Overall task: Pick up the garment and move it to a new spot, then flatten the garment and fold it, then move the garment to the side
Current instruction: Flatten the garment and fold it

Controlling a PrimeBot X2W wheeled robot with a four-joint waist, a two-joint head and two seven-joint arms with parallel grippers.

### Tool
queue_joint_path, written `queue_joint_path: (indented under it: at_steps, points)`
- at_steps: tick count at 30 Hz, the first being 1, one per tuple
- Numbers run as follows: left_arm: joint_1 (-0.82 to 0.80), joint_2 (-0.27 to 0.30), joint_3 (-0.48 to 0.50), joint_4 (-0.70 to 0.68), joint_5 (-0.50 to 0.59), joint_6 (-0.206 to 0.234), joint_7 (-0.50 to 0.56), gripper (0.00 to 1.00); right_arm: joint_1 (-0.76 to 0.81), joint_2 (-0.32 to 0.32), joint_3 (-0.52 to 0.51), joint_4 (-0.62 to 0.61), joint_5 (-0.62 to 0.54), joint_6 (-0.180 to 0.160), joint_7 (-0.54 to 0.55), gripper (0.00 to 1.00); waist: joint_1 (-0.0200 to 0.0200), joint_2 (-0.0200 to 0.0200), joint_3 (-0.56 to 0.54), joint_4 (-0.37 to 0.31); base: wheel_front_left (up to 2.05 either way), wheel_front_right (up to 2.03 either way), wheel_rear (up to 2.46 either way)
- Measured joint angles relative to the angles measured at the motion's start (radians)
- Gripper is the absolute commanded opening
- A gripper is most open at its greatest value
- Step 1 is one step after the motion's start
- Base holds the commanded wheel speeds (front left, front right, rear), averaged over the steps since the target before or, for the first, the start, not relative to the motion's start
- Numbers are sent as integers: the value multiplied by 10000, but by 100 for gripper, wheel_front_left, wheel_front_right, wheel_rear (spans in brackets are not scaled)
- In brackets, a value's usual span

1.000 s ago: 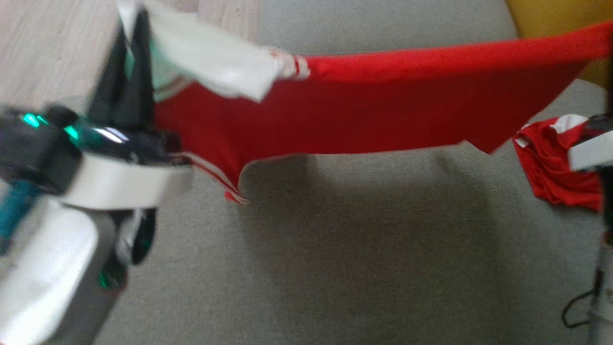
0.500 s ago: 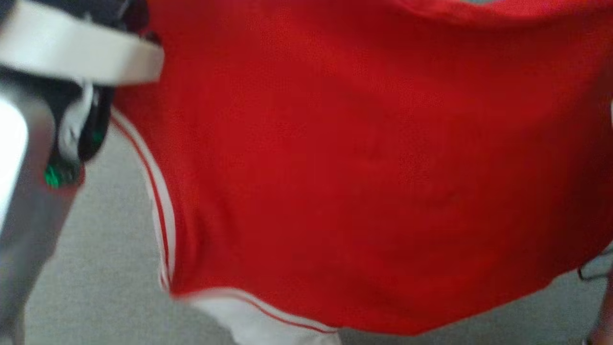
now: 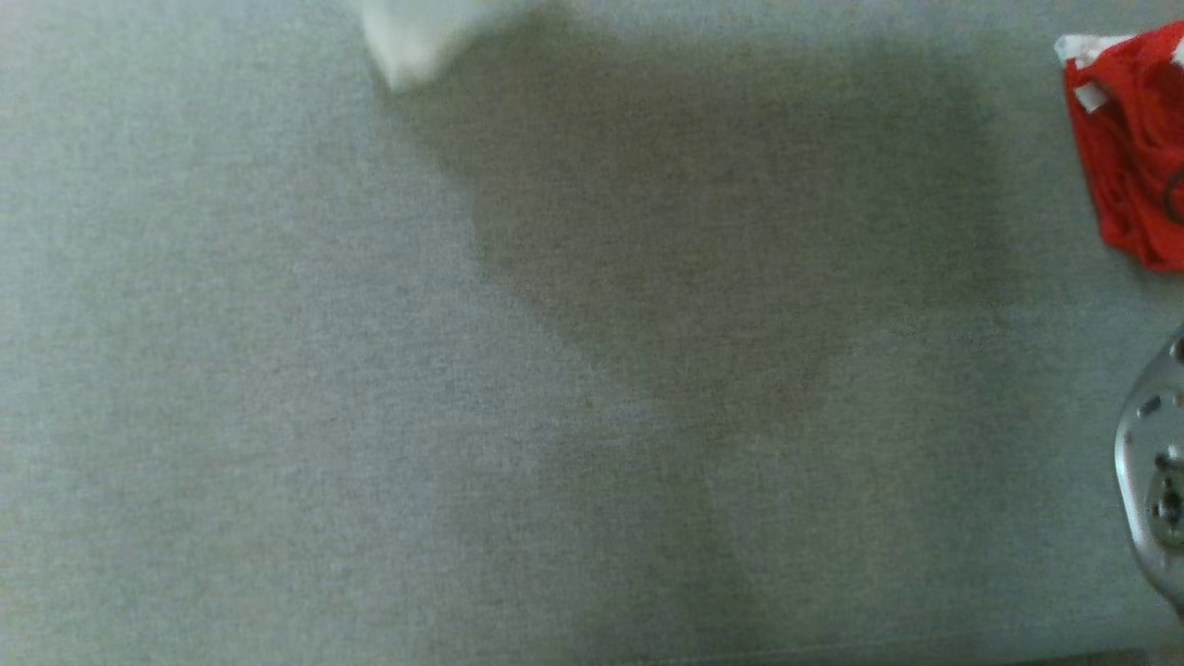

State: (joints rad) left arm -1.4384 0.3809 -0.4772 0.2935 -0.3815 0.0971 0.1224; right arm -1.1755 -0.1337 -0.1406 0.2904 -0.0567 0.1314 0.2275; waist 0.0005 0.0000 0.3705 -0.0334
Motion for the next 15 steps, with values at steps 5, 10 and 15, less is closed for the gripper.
queue_joint_path:
  at_steps: [5,10,15]
  points:
    - [-556,-456,-12,1565,130,-128,-1060,0,-683,224,-211,1737,-1231,0,-757,0,-3,0,553,66,0,0,0]
    - [-505,-974,-48,2424,-65,-330,-1743,0,-801,437,-593,2963,-1636,0,-1471,0,-2,0,1306,229,0,0,0]
    - [177,-1317,-52,2591,-447,-451,-2451,0,-787,558,-890,3931,-1996,0,-2372,0,-2,0,2048,424,0,0,0]
